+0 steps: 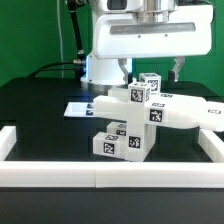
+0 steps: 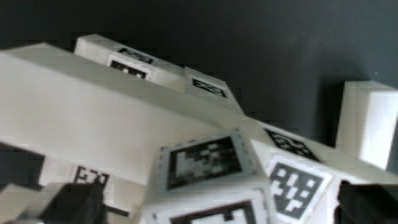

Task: Assemble chair

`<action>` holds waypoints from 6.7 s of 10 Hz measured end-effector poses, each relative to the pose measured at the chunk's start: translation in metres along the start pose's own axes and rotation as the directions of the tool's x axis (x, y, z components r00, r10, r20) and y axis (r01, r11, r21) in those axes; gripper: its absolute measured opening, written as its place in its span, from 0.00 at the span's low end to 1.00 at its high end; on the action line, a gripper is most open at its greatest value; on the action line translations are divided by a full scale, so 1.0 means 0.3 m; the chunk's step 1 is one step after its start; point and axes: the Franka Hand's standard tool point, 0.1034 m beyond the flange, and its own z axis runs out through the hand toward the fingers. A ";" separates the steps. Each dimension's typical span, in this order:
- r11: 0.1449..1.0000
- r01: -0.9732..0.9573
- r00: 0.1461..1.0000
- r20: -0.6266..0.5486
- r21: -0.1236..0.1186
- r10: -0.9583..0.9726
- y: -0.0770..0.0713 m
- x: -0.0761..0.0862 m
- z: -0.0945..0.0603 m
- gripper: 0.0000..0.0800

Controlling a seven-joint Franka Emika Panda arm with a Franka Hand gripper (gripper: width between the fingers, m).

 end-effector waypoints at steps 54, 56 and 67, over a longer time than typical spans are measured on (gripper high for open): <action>0.999 -0.032 0.999 0.013 -0.004 0.032 -0.019 -0.009 0.022 0.35; 0.998 -0.059 0.998 0.013 -0.004 0.059 -0.019 -0.009 0.022 0.35; 0.740 -0.673 0.740 0.010 -0.009 0.673 -0.023 -0.009 0.024 0.36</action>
Offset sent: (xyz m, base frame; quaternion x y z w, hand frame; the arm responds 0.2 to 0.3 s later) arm 0.0000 0.0000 0.0000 0.0000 0.0000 0.0000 1.0000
